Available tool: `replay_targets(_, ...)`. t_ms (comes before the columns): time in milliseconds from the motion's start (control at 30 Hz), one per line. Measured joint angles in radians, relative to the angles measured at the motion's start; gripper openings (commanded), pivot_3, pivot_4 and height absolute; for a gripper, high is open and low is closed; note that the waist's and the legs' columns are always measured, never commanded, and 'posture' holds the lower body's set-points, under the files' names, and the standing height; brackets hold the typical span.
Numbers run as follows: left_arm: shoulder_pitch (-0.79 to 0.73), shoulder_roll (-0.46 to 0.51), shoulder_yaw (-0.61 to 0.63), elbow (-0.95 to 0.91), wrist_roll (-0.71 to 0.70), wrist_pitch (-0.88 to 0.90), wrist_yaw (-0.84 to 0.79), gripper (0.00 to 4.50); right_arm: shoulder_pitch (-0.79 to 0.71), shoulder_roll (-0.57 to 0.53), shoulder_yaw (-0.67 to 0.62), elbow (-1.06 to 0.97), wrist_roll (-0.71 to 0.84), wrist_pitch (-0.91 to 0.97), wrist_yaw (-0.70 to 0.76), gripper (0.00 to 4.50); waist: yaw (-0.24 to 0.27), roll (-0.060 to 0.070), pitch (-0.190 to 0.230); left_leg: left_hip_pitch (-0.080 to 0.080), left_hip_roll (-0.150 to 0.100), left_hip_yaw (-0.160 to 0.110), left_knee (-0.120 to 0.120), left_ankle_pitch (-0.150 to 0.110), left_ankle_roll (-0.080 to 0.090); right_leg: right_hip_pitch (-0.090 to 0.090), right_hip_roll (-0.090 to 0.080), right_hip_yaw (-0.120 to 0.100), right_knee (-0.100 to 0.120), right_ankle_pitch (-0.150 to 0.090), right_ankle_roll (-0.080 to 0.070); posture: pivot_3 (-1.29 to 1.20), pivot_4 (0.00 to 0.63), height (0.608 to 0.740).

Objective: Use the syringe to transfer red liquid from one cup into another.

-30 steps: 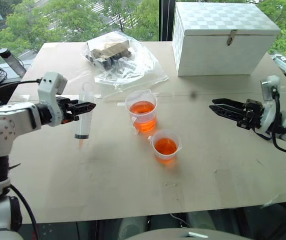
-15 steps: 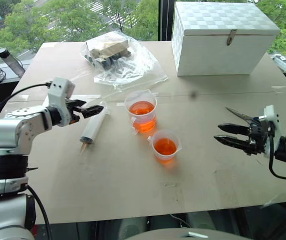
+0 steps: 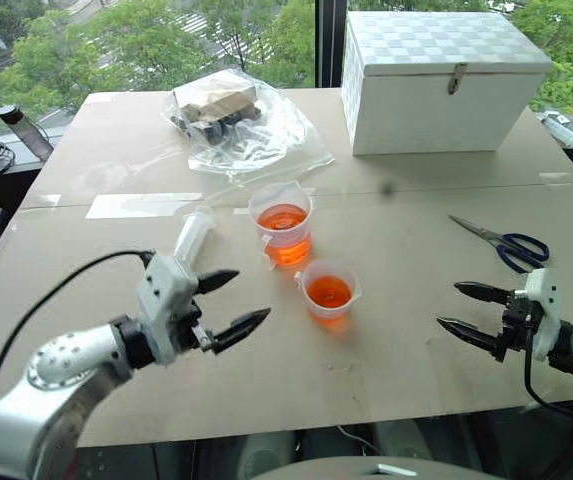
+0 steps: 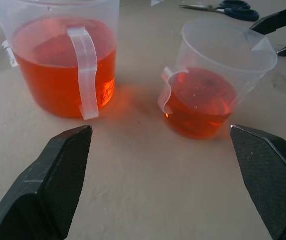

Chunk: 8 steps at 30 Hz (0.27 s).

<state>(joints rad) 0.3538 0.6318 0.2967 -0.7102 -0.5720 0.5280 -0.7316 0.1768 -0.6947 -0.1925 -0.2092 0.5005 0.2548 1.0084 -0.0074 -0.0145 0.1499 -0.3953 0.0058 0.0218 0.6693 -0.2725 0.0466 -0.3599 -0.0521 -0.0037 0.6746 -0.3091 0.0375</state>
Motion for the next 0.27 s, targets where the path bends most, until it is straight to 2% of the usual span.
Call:
replay_targets(133, 0.123, -0.092, -0.058, 0.046, 0.121, -0.168, 0.018, 4.5, 0.006, 0.03, 0.001, 0.028, -0.017, -0.053, 0.001, 4.46, 0.001, 0.0, 0.0, -0.001, 0.0, 0.0, 0.0, 0.0, 0.0, 0.0, 0.0, 0.0, -0.001, 0.0, 0.0, 0.0, 0.15, 0.74)
replay_targets(267, 0.177, -0.115, -0.06, 0.098, 0.179, -0.275, 0.015, 4.5, 0.012, 0.036, -0.006, 0.072, -0.022, -0.087, 0.01, 4.46, 0.006, 0.0, 0.0, -0.001, 0.0, 0.0, 0.0, -0.001, 0.001, 0.0, -0.001, -0.001, -0.002, 0.0, 0.0, 0.0, 0.15, 0.74)
